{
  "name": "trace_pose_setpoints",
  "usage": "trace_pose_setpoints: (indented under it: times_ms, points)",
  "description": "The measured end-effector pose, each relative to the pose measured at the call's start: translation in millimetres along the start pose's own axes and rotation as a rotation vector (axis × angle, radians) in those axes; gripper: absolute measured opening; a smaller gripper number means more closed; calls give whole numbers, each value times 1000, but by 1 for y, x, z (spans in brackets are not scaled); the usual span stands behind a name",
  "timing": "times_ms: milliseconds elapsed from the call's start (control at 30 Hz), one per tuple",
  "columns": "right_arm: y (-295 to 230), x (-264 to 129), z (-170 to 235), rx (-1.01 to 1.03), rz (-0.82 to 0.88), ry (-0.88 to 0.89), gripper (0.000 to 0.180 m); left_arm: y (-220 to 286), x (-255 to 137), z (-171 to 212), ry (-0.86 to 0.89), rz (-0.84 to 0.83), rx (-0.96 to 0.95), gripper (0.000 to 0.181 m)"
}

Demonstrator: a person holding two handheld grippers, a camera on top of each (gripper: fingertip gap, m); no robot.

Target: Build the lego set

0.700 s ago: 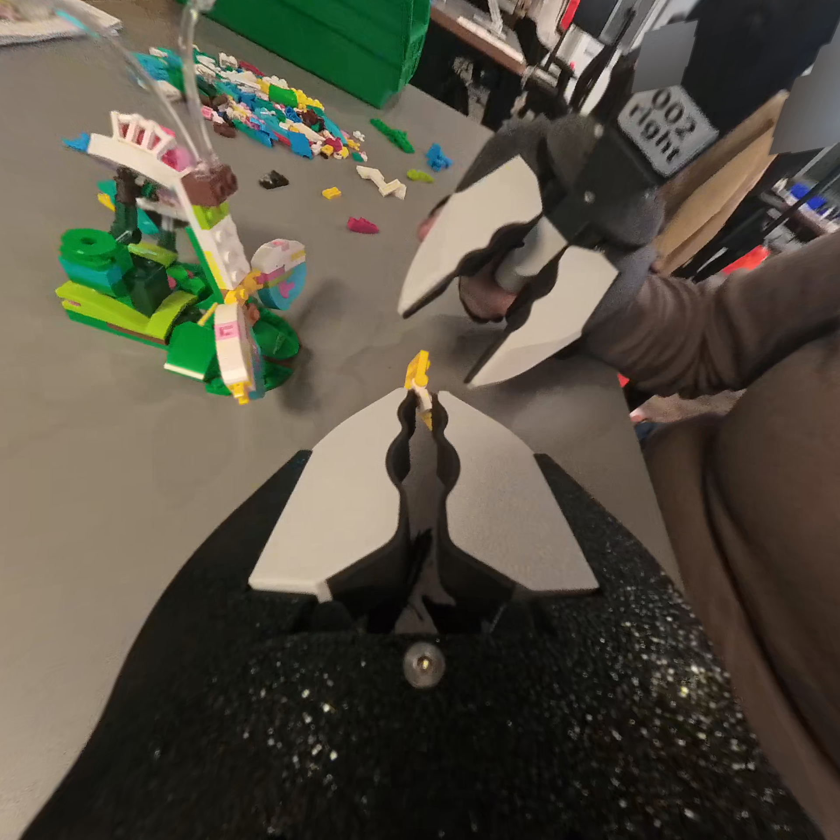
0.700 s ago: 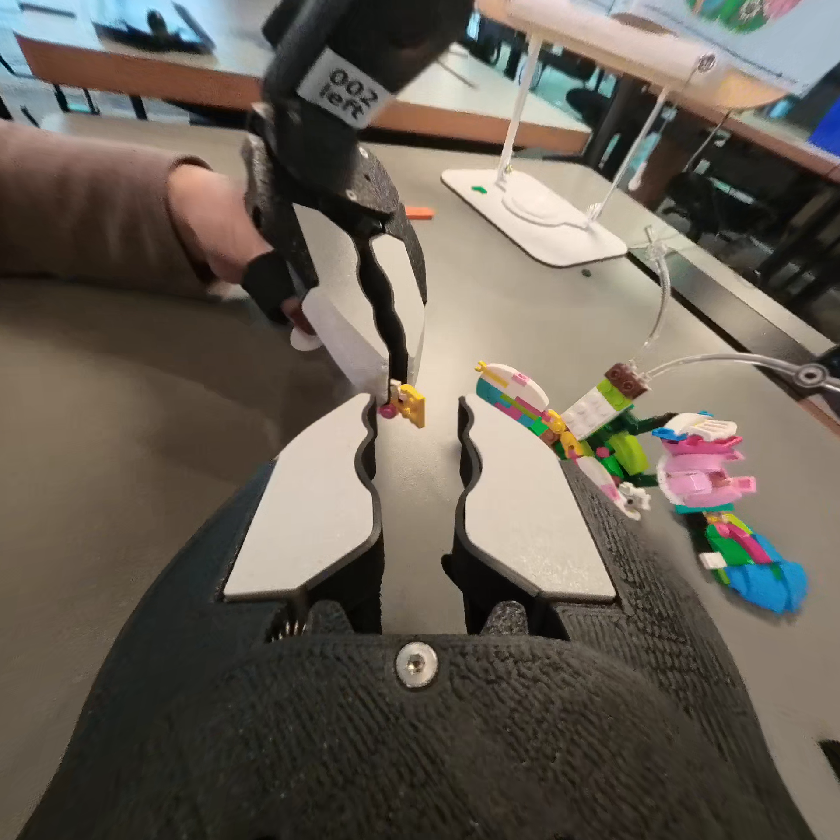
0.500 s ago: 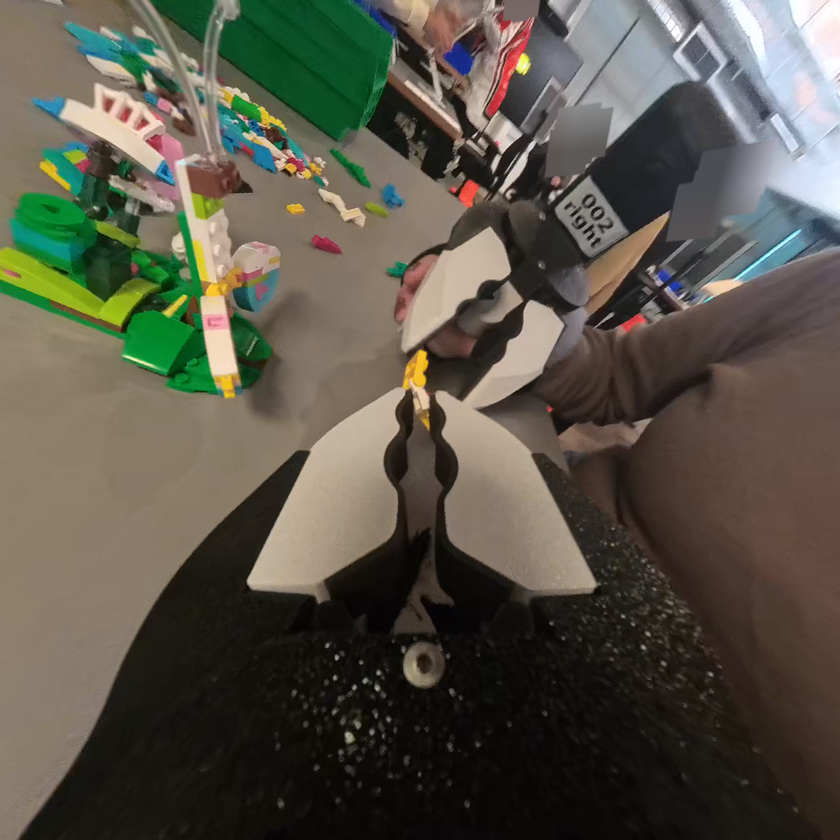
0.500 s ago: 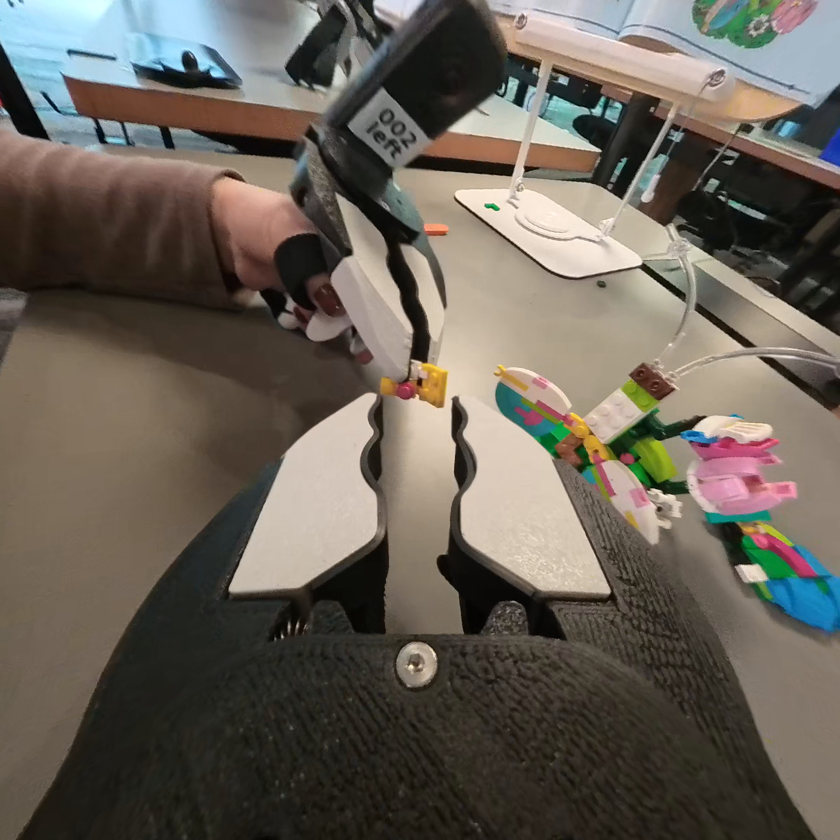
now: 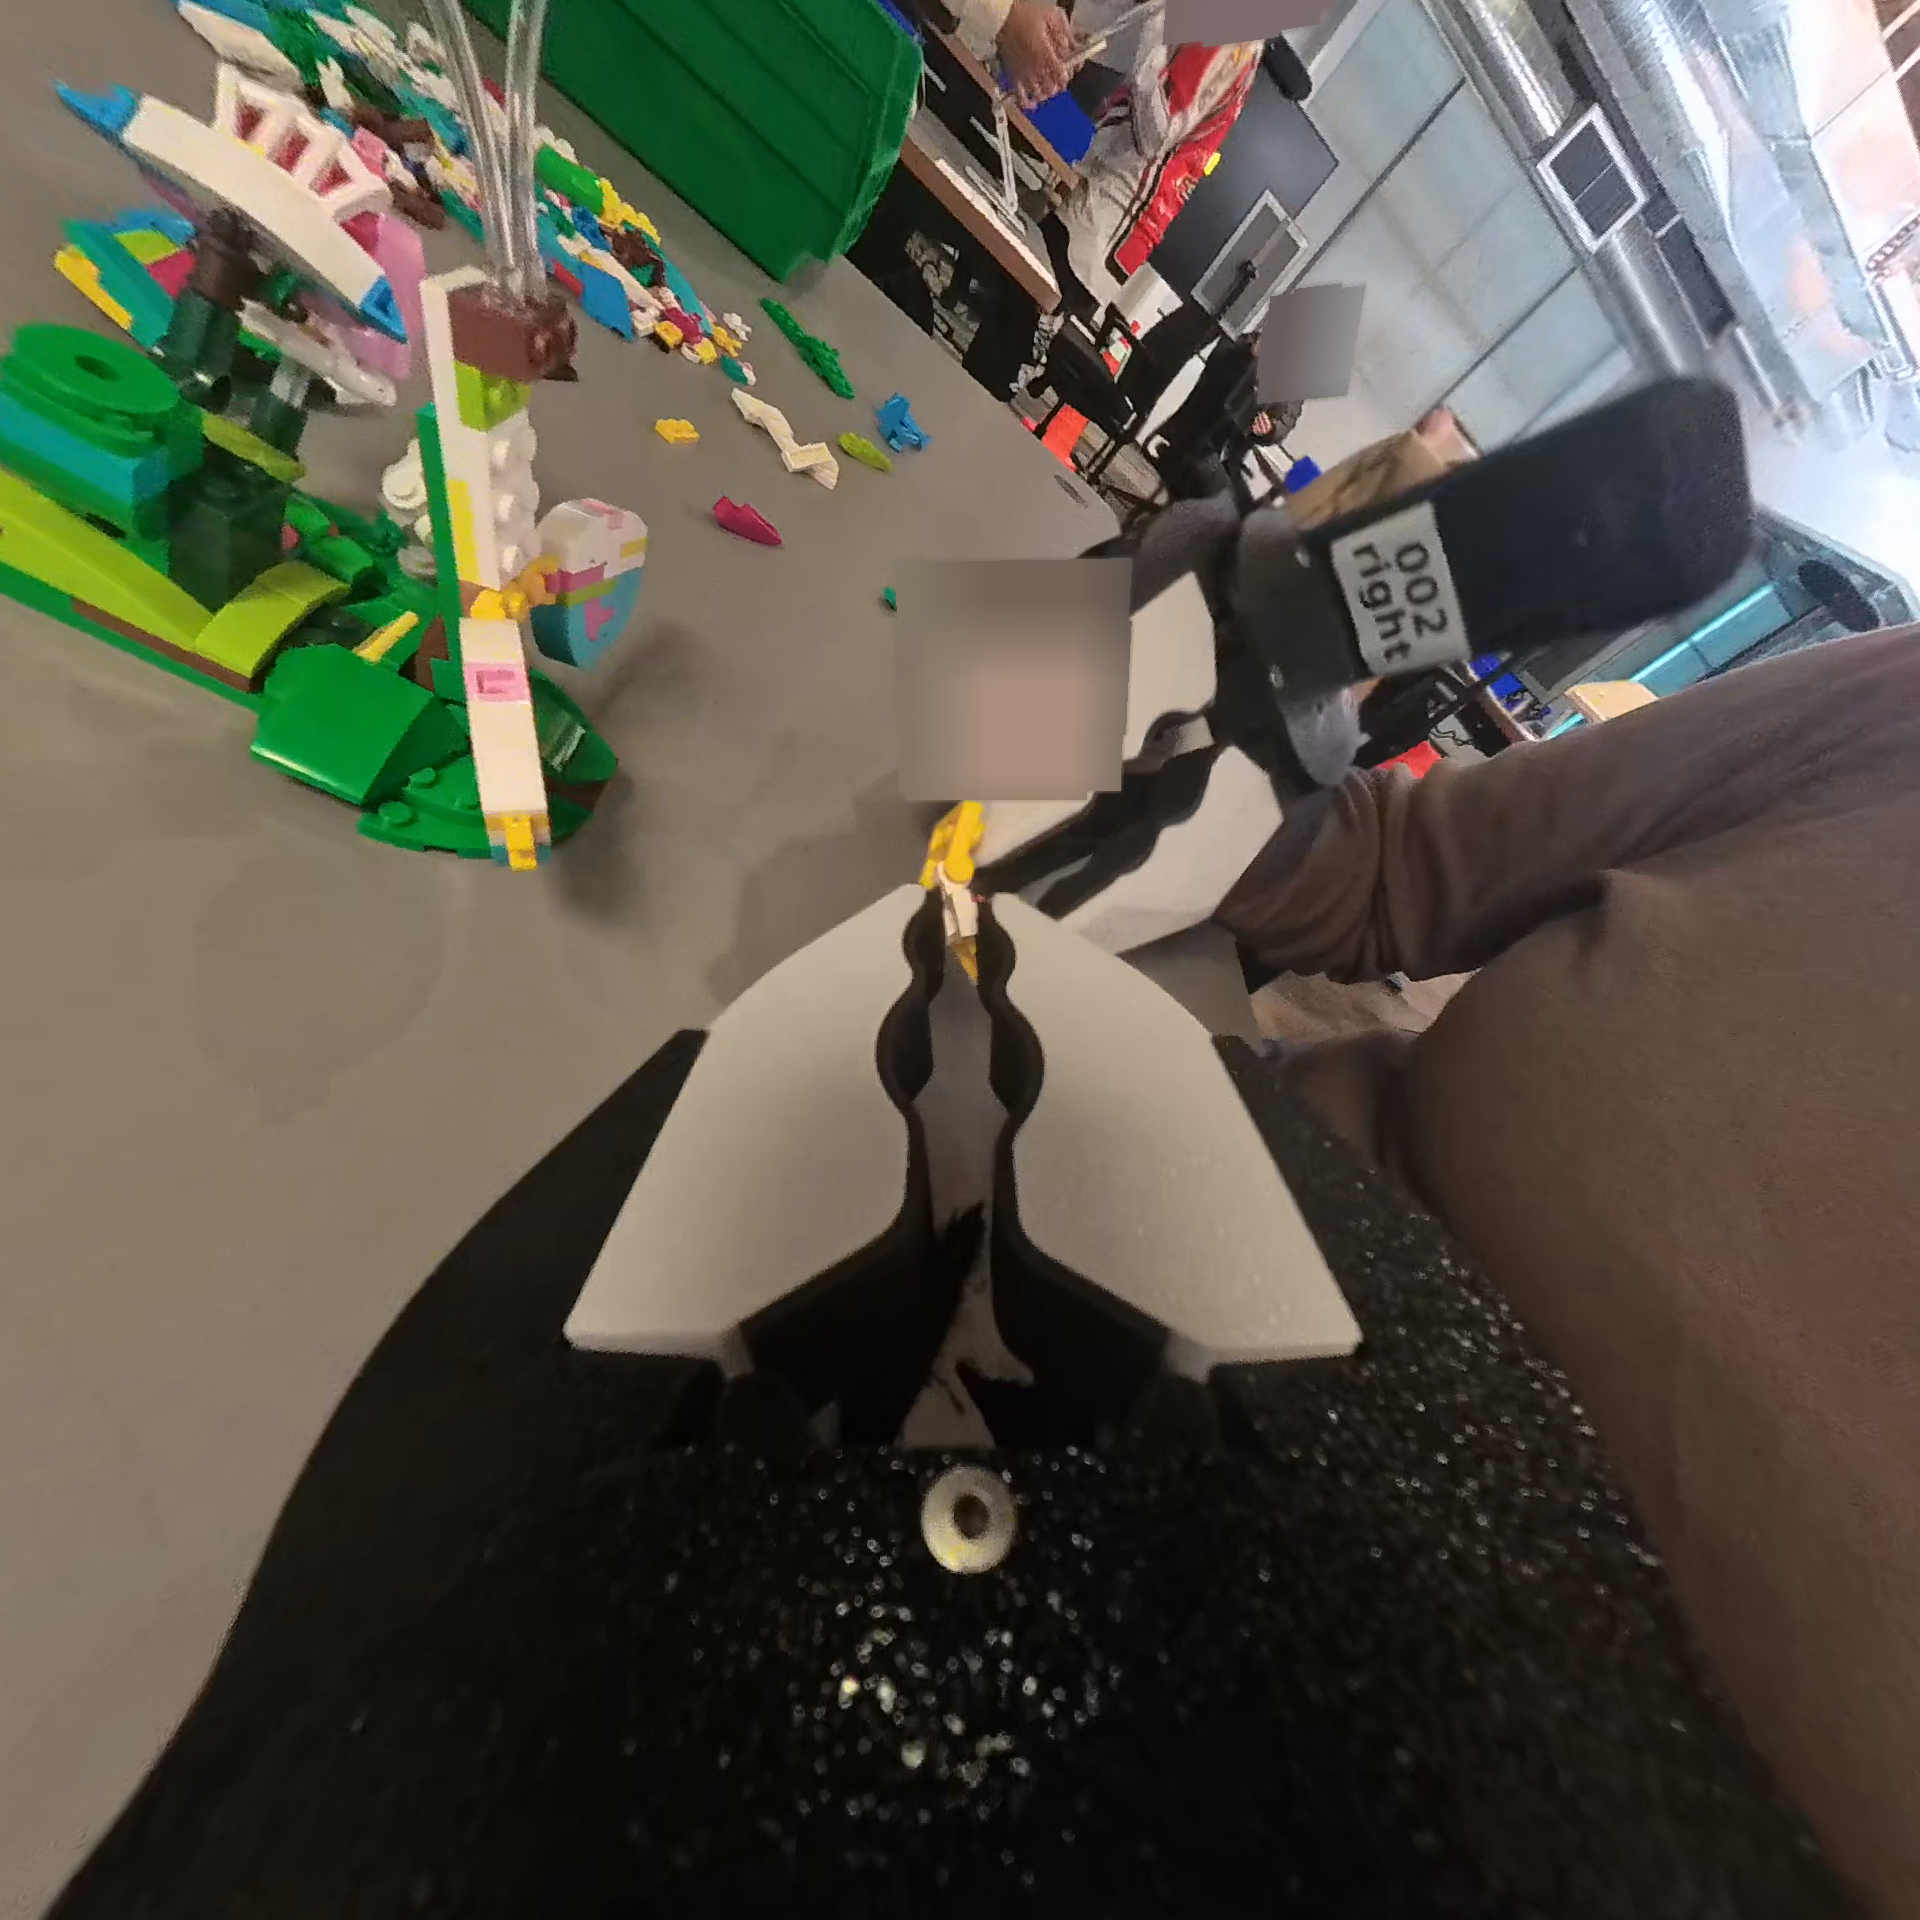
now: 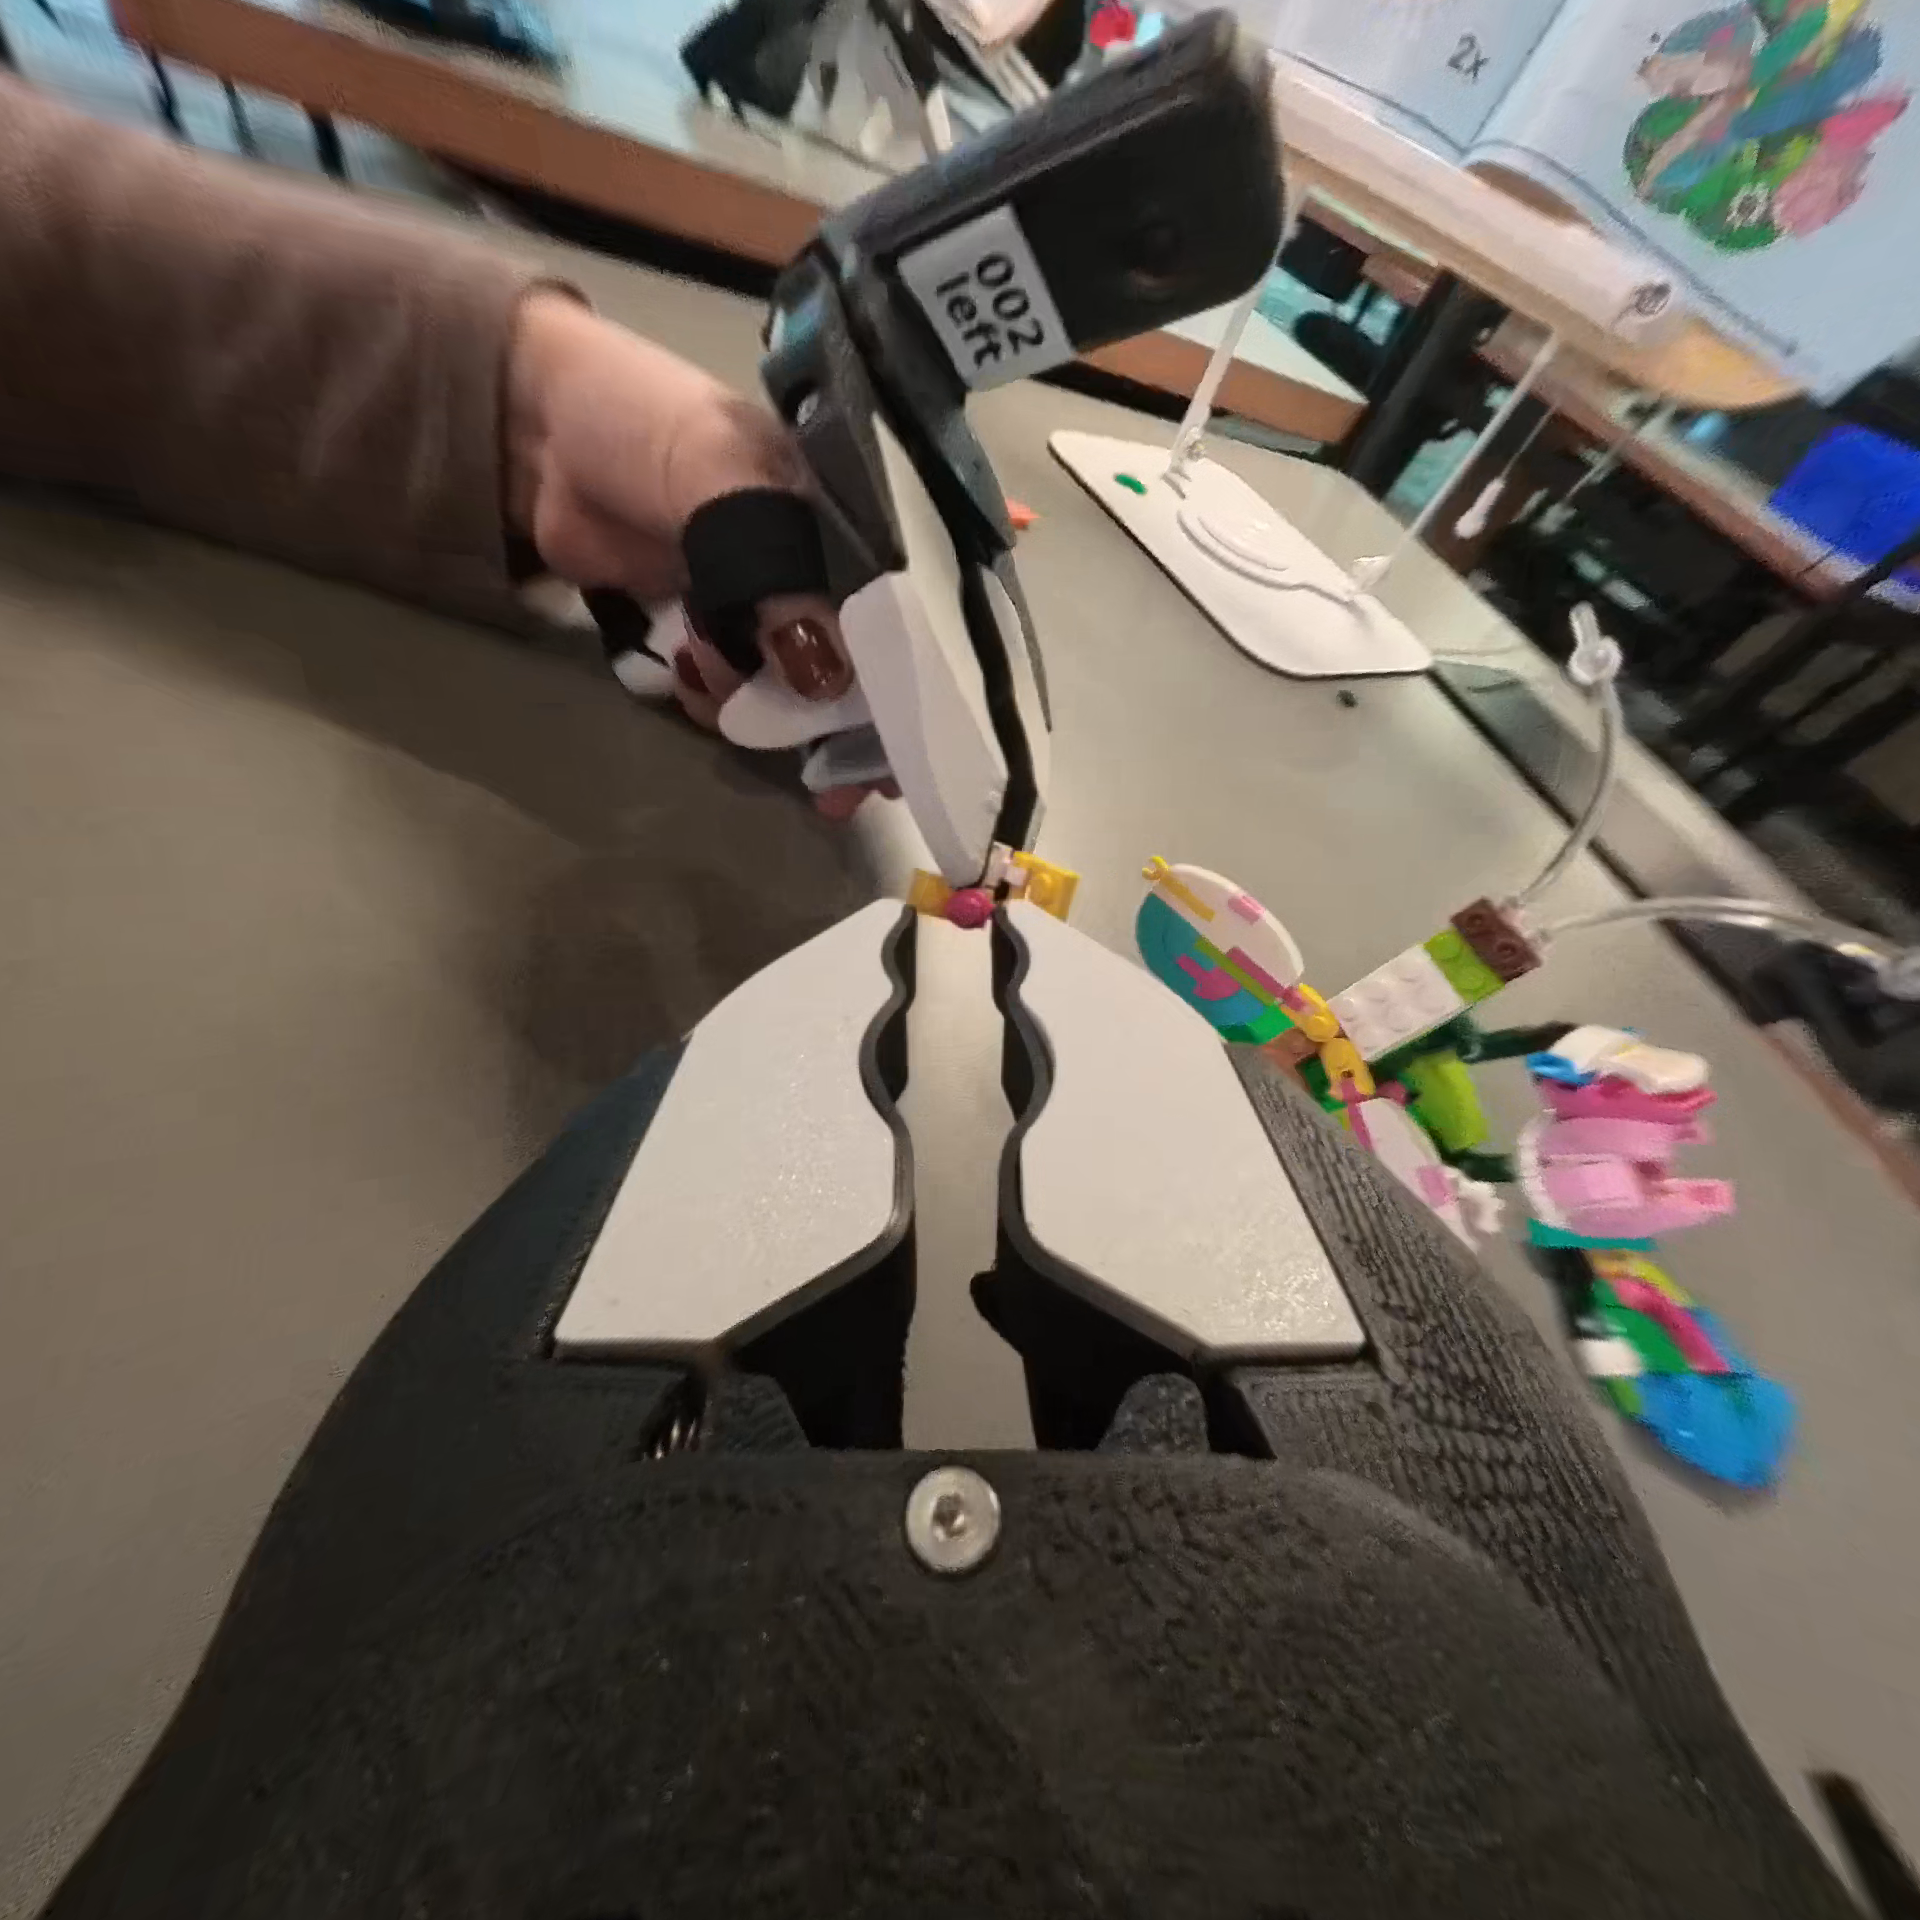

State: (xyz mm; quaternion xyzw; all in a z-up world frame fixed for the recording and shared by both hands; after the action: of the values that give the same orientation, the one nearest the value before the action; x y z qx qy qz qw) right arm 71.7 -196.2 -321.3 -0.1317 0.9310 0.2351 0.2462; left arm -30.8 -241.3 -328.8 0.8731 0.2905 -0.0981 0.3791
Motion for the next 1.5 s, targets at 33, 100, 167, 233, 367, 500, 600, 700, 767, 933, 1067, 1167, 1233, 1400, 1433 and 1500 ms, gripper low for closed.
trace_pose_setpoints:
  times_ms: [33, 100, 167, 233, 367, 500, 600, 700, 767, 933, 1067, 1167, 1233, 1400, 1433, 1500]
  points:
    - [-2, 2, 0, -57, 42, -20, 11, 0, 1, 1, -8, -1, -12, 6]
    - [-7, 3, 0, -161, 115, -50, 10, 0, 3, 2, -23, 8, -32, 6]
    - [-10, 4, 0, -242, 165, -69, 10, 0, 2, 3, -33, 39, -58, 6]
    - [-13, 4, -1, -293, 179, -75, 9, 1, 3, 5, -45, 80, -94, 6]
    - [-17, 2, -4, -376, 215, -91, 6, 2, 3, 6, -53, 135, -123, 6]
    - [-16, 0, -6, -271, 141, -74, 5, 5, 3, 6, -52, 146, -96, 6]
    - [-11, -3, -6, -119, 10, -12, 5, 7, 2, 6, -44, 156, -62, 6]
    - [-6, -4, -4, 48, -151, 34, 4, 8, 3, 6, -53, 149, -37, 6]
    - [-3, -3, -3, 118, -219, 47, 4, 8, 3, 6, -52, 140, -27, 6]
    - [1, -4, -3, 217, -306, 70, 4, 10, 2, 4, -38, 131, 11, 7]
    - [3, -5, -2, 286, -369, 86, 4, 12, 3, 3, -29, 120, 44, 7]
    - [4, -6, -2, 320, -406, 102, 4, 13, 3, 3, -22, 120, 65, 7]
    - [4, -7, -3, 343, -443, 125, 3, 15, 3, 3, -16, 136, 78, 7]
    - [5, -10, -4, 360, -498, 165, 3, 17, 3, 2, -3, 175, 77, 7]
    - [5, -10, -4, 355, -499, 169, 3, 18, 3, 2, -3, 183, 73, 7]
    - [6, -10, -4, 351, -487, 172, 3, 18, 3, 2, 5, 186, 63, 7]
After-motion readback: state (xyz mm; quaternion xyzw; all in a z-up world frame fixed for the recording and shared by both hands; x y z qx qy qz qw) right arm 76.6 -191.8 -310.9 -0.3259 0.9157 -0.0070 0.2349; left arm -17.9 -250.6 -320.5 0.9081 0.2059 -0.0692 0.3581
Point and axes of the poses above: each gripper's, where its closed fingertips meet, x out along the fingers, z out of its underside, y = z × x across the jaws, the point moved 6 cm from there along -x, back along the fingers, and after that the axes turned 15 degrees about -y, right-handed, at the moved point
